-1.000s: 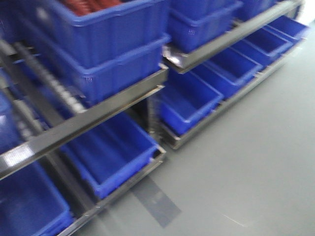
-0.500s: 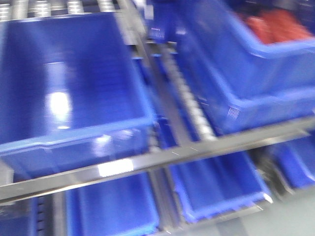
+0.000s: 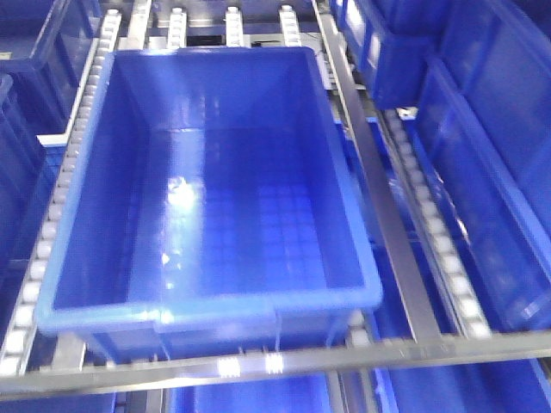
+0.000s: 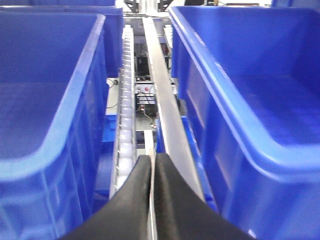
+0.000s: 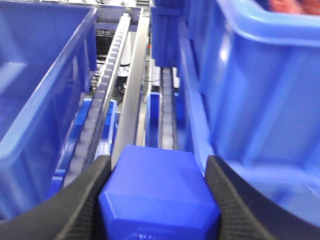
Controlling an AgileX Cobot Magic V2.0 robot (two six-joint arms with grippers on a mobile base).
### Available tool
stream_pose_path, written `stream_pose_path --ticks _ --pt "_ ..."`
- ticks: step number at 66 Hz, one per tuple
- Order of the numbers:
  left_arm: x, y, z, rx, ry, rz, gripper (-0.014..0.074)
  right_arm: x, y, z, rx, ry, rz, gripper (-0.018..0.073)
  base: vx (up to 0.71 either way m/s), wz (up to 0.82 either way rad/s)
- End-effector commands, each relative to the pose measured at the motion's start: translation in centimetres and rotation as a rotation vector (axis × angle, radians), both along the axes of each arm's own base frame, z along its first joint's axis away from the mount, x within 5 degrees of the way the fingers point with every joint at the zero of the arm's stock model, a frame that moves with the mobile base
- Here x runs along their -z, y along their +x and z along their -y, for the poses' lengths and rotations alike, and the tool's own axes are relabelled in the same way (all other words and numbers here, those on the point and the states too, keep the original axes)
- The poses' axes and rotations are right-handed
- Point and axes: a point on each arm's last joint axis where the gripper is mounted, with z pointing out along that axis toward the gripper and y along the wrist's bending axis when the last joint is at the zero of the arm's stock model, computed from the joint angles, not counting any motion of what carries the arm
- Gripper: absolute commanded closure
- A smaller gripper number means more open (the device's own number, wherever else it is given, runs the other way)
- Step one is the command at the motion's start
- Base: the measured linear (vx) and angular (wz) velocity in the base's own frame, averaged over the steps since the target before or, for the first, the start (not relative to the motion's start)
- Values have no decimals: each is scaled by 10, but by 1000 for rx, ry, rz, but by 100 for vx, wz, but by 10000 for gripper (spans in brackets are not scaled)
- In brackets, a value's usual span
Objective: Pour parts from conveyor to right shelf
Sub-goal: 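Stop the base facing the empty blue bin on the shelf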
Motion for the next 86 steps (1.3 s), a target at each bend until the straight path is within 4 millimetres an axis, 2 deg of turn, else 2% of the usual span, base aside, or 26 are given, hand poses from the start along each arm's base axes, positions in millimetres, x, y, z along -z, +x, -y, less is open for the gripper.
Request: stream_pose_path --ticks 1,35,86 --pt "-14 -1 0 -2 -14 103 603 -15 0 0 4 -5 96 561 23 15" --pt "-14 -1 0 -2 -14 103 603 -15 0 0 4 -5 96 561 17 7" --pt "-14 -1 0 -2 -14 103 603 -15 0 0 4 -5 96 561 1 1"
